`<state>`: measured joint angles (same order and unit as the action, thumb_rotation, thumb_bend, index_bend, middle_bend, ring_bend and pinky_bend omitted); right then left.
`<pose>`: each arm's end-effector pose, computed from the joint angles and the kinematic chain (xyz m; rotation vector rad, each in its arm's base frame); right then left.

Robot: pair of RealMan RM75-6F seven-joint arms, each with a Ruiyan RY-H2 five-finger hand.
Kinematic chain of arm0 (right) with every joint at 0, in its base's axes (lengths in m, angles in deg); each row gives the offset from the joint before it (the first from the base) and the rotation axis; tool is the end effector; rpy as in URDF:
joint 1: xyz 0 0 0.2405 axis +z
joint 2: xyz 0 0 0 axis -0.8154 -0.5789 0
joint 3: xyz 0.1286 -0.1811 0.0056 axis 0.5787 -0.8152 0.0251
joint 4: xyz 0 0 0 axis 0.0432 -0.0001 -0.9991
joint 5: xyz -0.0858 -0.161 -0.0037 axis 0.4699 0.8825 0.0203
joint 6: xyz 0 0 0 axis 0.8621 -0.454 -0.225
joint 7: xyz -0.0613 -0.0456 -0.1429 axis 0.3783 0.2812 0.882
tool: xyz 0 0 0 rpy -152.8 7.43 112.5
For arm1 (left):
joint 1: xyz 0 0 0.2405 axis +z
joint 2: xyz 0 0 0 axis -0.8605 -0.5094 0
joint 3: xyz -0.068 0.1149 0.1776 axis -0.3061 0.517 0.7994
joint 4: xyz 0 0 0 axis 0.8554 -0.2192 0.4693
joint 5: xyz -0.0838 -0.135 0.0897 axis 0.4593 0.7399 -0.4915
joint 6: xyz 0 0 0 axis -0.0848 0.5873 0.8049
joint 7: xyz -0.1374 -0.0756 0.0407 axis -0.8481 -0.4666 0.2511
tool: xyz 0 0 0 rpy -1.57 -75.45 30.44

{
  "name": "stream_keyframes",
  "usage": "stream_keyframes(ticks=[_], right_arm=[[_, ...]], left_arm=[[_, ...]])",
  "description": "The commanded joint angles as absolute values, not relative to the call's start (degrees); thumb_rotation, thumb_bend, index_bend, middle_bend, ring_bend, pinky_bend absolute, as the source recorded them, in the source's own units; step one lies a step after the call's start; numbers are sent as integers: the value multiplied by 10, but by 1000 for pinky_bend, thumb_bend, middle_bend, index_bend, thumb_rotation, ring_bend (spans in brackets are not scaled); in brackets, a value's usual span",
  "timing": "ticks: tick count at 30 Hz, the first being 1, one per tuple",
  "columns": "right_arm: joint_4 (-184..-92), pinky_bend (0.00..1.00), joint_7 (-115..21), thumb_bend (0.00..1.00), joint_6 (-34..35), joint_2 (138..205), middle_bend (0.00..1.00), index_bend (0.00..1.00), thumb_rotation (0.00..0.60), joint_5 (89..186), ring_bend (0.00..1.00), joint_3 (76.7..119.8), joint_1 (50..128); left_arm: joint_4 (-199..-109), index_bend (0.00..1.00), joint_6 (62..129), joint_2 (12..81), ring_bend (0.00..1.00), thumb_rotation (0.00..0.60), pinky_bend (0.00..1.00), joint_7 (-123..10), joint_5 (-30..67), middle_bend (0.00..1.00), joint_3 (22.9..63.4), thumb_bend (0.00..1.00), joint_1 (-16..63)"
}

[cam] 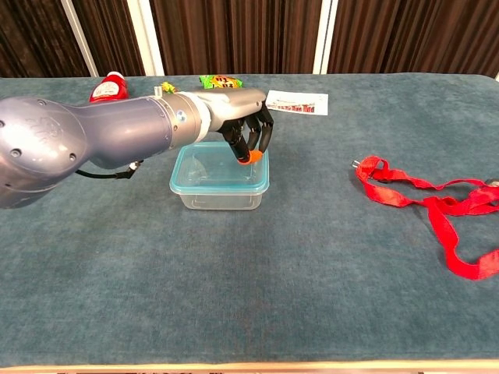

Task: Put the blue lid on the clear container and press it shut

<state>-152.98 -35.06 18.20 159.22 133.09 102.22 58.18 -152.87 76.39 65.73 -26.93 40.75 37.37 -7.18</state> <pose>-0.3335 -0.2036 0.1869 0.9165 -0.9985 0.6556 -0.0149 0.3656 -0.0692 -2.0256 -0.9794 -0.8592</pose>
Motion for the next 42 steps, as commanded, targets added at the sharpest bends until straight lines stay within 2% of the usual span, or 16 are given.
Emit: stream_keyframes(ticks=[1, 20, 42], right_arm=[[-1529, 0, -351, 275, 182, 1592, 1, 31, 600, 1331, 0, 1022, 582], [-1528, 0, -352, 275, 184, 1594, 2, 31, 600, 1329, 0, 1027, 584], [-1529, 0, -352, 275, 184, 1595, 1, 31, 600, 1330, 0, 1028, 585]], left_arm=[[-1527, 586, 764, 659, 152, 600, 34, -269, 411, 614, 374, 431, -72], [-1515, 589, 745, 668, 155, 600, 34, -284, 458, 619, 357, 431, -79], [-1504, 589, 750, 672, 160, 600, 34, -281, 490, 629, 359, 441, -86]])
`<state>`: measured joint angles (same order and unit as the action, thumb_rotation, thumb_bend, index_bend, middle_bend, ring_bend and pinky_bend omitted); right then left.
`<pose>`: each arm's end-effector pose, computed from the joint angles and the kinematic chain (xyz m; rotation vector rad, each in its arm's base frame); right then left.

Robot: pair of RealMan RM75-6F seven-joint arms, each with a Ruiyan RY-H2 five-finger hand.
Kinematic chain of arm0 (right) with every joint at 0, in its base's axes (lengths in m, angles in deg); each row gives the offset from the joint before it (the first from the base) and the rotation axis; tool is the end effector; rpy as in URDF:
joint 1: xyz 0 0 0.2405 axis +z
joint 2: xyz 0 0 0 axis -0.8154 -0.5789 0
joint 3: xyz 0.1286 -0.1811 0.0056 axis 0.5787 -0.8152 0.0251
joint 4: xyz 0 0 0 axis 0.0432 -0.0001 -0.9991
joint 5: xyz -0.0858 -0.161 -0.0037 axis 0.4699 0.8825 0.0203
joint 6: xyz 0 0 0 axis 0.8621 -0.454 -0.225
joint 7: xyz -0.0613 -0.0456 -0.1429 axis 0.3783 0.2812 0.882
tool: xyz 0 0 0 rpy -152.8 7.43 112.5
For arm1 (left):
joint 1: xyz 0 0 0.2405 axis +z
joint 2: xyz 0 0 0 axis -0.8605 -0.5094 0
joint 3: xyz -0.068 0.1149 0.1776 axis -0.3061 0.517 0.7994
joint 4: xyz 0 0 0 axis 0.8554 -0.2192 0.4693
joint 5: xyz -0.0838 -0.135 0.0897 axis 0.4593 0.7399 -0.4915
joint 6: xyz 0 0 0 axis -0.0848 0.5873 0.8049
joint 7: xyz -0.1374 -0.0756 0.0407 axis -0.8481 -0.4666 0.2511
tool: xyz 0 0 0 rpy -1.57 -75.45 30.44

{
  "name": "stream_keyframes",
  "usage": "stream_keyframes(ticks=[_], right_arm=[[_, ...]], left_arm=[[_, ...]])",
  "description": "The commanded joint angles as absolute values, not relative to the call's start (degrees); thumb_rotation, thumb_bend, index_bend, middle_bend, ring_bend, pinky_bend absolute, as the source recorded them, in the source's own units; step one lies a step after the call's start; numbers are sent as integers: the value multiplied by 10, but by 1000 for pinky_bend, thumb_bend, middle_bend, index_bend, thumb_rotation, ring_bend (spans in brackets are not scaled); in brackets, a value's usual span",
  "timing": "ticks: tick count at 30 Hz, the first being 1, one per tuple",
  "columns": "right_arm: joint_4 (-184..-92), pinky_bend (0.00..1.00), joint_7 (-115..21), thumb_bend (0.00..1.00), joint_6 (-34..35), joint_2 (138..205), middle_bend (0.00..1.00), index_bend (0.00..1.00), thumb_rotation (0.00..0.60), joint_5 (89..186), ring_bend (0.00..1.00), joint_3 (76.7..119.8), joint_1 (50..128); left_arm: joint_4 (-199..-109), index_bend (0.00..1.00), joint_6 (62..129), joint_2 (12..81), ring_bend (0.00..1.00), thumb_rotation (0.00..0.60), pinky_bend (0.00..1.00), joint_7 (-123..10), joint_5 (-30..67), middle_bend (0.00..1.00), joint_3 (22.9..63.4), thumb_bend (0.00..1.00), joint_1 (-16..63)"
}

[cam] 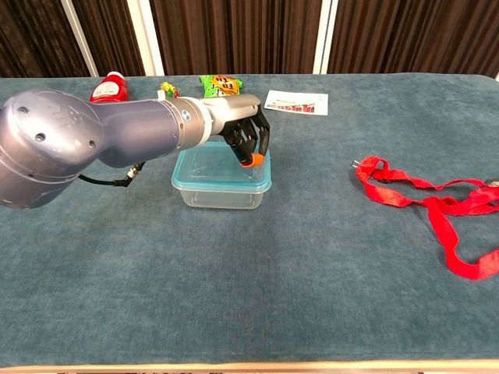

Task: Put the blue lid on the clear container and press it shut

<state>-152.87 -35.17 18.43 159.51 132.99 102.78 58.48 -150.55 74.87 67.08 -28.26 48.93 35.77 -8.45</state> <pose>-0.3319 -0.2067 0.1878 0.9074 -0.9935 0.6703 -0.0204 0.3724 -0.0751 -1.9414 -1.1609 -0.8380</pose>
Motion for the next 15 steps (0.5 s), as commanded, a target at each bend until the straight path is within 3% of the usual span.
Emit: stream_keyframes(ticks=[1, 15], right_arm=[[-1529, 0, -351, 276, 184, 1595, 1, 31, 600, 1330, 0, 1028, 585], [-1531, 0, -350, 275, 184, 1594, 2, 31, 600, 1328, 0, 1030, 586]], left_arm=[[-1504, 590, 750, 672, 160, 600, 34, -280, 490, 629, 359, 441, -86], [-1503, 589, 750, 671, 160, 600, 34, -275, 501, 629, 364, 441, -84]])
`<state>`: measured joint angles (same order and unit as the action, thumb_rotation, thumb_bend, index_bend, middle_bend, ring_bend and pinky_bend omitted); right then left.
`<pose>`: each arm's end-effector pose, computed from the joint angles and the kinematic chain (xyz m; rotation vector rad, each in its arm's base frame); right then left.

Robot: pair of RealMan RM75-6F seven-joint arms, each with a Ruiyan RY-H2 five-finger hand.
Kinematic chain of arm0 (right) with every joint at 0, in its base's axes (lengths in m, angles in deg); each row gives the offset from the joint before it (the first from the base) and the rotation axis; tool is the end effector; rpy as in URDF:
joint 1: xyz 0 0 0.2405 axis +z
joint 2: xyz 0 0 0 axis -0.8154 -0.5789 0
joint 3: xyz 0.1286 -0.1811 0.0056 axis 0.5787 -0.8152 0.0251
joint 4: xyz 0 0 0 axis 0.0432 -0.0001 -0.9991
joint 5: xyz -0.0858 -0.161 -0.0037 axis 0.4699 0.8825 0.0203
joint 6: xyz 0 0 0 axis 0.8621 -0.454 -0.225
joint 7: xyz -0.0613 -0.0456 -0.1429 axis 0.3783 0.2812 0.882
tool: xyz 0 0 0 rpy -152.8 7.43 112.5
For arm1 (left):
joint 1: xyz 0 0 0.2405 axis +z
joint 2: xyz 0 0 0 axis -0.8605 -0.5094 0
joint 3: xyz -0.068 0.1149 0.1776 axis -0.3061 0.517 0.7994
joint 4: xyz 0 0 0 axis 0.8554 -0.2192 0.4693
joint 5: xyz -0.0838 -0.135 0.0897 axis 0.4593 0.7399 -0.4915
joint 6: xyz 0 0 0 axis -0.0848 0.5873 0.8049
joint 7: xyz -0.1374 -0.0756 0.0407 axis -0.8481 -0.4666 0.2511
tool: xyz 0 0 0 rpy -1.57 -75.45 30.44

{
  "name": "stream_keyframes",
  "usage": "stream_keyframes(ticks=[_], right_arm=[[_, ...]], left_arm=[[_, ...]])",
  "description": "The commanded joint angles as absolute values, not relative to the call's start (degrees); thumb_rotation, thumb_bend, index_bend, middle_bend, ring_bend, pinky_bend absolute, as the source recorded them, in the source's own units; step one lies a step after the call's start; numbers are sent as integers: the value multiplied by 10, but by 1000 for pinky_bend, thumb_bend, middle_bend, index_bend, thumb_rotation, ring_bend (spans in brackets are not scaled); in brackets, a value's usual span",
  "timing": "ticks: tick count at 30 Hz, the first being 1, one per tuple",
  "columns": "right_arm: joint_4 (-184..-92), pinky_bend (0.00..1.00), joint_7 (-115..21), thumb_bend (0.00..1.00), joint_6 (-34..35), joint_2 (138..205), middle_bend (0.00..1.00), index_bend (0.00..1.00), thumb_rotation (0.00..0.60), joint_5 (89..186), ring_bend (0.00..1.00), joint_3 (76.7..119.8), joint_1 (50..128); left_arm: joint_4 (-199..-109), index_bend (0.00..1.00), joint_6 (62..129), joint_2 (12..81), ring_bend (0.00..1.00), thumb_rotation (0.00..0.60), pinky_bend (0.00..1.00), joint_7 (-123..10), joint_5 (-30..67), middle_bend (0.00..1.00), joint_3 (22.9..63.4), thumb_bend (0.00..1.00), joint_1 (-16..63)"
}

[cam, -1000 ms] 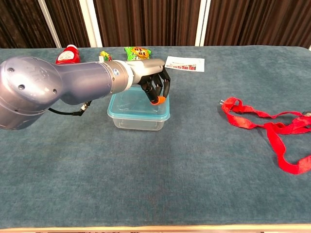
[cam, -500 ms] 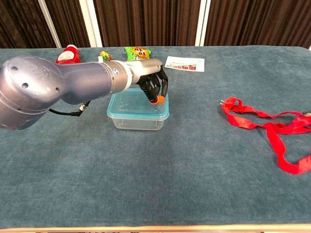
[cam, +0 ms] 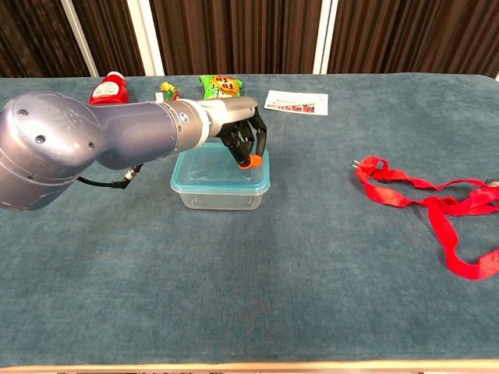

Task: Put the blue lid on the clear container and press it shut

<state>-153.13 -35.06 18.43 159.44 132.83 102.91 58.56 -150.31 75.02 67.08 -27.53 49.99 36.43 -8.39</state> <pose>-0.3311 -0.2074 0.1881 0.9055 -0.9948 0.6724 -0.0258 0.3725 -0.0759 -1.9368 -1.1590 -0.8130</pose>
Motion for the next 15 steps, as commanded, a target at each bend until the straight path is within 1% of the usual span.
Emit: stream_keyframes(ticks=[1, 7, 15], right_arm=[[-1531, 0, -350, 275, 184, 1595, 2, 31, 600, 1327, 0, 1030, 586], [-1532, 0, -351, 275, 185, 1594, 2, 31, 600, 1328, 0, 1030, 586], [-1535, 0, -353, 275, 186, 1593, 2, 31, 600, 1328, 0, 1031, 586]], left_arm=[[-1502, 589, 750, 671, 160, 600, 34, -275, 500, 629, 365, 441, -84], [-1508, 589, 761, 669, 160, 600, 34, -269, 489, 629, 367, 441, -86], [-1550, 590, 797, 643, 160, 600, 34, -266, 449, 629, 365, 441, -77]])
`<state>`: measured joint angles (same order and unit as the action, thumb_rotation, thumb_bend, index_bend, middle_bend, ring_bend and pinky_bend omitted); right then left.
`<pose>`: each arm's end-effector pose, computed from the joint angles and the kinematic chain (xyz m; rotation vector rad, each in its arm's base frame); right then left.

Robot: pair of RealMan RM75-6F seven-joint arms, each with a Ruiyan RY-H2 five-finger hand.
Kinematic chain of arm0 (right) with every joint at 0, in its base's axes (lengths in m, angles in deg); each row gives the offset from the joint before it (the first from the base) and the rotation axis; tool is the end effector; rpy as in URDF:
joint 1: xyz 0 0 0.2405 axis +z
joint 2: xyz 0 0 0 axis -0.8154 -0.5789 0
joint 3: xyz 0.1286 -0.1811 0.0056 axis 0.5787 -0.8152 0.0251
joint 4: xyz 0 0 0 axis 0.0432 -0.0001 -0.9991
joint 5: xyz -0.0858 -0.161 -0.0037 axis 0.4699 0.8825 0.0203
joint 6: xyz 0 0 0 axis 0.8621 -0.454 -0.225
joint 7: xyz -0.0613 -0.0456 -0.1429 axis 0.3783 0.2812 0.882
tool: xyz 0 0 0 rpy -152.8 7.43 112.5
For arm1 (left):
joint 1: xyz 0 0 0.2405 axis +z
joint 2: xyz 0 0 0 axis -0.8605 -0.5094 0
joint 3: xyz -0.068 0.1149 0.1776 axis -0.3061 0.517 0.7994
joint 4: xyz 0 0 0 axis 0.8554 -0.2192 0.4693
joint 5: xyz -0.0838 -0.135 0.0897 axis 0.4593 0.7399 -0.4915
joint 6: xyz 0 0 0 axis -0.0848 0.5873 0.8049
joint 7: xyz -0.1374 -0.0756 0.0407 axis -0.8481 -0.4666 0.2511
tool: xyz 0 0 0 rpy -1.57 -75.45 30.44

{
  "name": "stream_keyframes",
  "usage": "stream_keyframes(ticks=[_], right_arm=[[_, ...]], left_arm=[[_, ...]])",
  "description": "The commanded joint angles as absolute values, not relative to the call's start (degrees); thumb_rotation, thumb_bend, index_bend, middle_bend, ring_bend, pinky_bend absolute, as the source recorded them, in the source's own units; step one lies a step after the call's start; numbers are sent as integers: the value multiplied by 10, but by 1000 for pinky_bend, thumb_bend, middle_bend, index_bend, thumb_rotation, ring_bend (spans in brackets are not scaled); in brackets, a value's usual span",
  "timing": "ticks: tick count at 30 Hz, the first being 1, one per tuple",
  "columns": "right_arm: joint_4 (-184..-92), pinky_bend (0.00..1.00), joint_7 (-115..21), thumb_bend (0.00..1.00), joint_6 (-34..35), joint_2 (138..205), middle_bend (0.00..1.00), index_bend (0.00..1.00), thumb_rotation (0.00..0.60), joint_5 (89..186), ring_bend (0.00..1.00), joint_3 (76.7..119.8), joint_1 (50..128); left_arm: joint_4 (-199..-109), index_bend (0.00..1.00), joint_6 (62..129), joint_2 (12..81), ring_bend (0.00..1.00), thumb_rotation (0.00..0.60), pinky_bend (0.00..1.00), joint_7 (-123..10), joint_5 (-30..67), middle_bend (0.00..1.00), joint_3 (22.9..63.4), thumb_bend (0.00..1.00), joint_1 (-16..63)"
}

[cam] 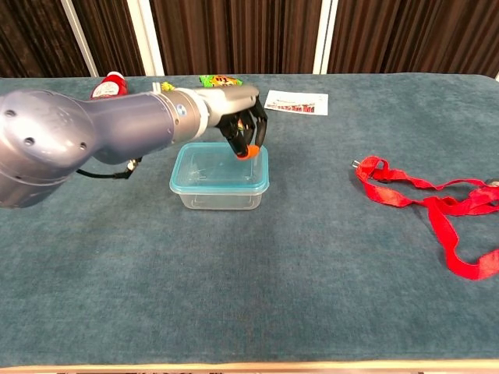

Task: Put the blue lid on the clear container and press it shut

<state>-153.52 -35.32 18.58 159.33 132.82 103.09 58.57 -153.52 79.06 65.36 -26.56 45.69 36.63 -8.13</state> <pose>-0.3298 -0.2079 0.1887 0.9003 -0.9973 0.6826 -0.0155 0.3722 -0.0616 -1.9436 -1.0420 -0.8685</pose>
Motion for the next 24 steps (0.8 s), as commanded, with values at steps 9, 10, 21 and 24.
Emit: stream_keyframes(ticks=[9, 10, 21, 24], right_arm=[[-1538, 0, -350, 276, 189, 1594, 2, 31, 600, 1327, 0, 1032, 586], [-1537, 0, -349, 276, 189, 1594, 1, 31, 600, 1327, 0, 1032, 586], [-1539, 0, -346, 275, 191, 1595, 2, 31, 600, 1325, 0, 1032, 586], [-1540, 0, -347, 275, 191, 1594, 2, 31, 600, 1325, 0, 1033, 586]], left_arm=[[-1654, 626, 784, 564, 167, 600, 34, -292, 353, 643, 389, 455, -52], [-1662, 627, 778, 556, 171, 600, 34, -294, 348, 646, 393, 456, -50], [-1701, 651, 714, 523, 189, 600, 35, -331, 394, 662, 406, 464, -53], [-1703, 653, 708, 524, 193, 600, 34, -346, 392, 667, 404, 471, -53]])
